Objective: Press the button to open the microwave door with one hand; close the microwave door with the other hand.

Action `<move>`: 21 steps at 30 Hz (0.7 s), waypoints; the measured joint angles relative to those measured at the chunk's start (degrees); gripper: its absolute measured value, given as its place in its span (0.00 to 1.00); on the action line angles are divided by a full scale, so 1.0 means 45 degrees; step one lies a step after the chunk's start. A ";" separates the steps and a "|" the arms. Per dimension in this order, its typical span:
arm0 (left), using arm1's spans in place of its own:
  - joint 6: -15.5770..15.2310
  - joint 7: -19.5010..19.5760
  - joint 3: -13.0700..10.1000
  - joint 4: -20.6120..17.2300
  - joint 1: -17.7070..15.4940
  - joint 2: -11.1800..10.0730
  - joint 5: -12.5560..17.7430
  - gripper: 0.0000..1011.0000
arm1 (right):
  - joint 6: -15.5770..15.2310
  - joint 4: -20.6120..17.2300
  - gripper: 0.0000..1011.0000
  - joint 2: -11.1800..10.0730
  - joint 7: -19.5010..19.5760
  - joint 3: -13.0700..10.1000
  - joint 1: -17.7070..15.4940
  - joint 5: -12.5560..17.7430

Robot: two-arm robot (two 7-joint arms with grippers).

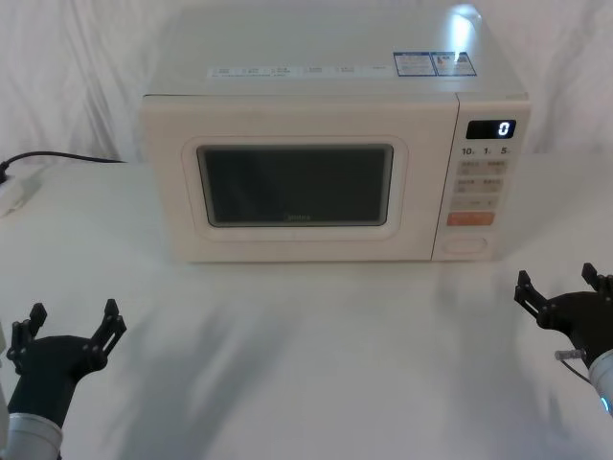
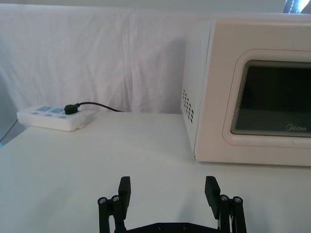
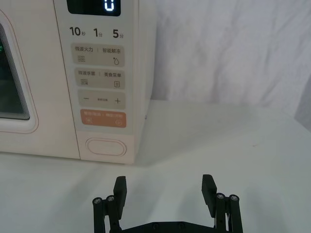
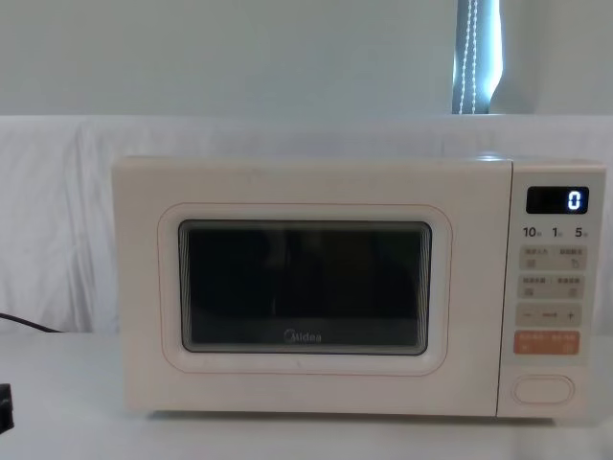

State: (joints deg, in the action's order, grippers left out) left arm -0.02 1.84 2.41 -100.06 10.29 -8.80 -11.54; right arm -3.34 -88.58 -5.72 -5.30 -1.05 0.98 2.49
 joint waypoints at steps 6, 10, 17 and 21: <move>0.0007 0.0016 -0.0001 0.0015 0.0000 0.0003 0.0007 0.99 | 0.0000 0.0000 0.99 0.0000 0.0001 0.0000 0.0000 0.0000; 0.0005 0.0016 -0.0014 0.0004 -0.0004 -0.0008 0.0008 0.99 | 0.0000 0.0000 0.99 0.0000 0.0001 0.0000 0.0000 0.0000; -0.0004 0.0012 -0.0026 -0.0015 -0.0010 -0.0019 0.0008 0.99 | 0.0000 0.0001 0.99 0.0000 0.0001 0.0000 0.0000 0.0000; -0.0007 0.0010 -0.0031 -0.0022 -0.0013 -0.0023 0.0008 0.99 | 0.0000 0.0000 0.99 0.0000 0.0001 0.0000 0.0000 0.0000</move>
State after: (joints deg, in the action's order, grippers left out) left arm -0.05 1.89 2.27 -100.16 10.23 -8.91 -11.50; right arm -3.34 -88.58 -5.71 -5.30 -1.05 0.98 2.49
